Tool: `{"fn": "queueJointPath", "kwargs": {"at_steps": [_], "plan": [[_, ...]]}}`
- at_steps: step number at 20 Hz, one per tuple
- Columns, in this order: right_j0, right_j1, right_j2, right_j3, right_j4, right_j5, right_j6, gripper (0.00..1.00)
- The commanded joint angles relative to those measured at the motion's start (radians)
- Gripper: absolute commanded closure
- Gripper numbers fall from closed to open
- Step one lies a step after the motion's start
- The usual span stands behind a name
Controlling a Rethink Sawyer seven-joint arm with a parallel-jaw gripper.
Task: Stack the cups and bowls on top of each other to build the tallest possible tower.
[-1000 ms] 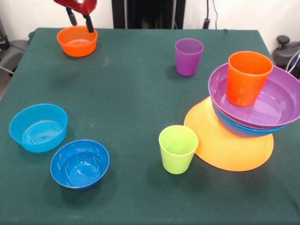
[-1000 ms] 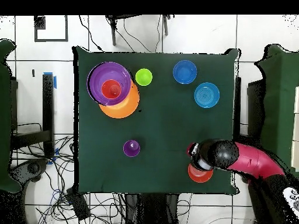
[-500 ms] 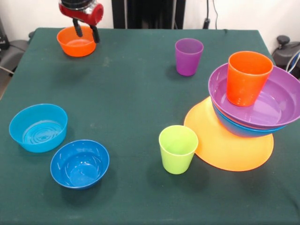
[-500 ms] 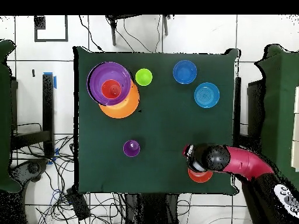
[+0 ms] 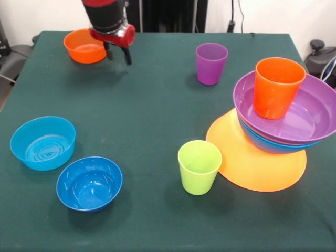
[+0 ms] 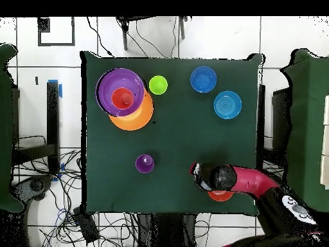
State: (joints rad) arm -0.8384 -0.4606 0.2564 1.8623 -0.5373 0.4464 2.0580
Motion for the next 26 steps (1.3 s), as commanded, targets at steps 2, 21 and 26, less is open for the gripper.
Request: {"fn": "queueJointPath", "kwargs": {"at_steps": [2, 21, 26], "plan": [[0.065, 0.108, -0.021, -0.001, -0.065, -0.12, 0.052, 0.0], [0.007, -0.154, 0.041, -0.011, 0.01, 0.179, -0.146, 0.0], [-0.01, -0.198, 0.062, 0.005, 0.016, 0.228, -0.149, 0.0]]}}
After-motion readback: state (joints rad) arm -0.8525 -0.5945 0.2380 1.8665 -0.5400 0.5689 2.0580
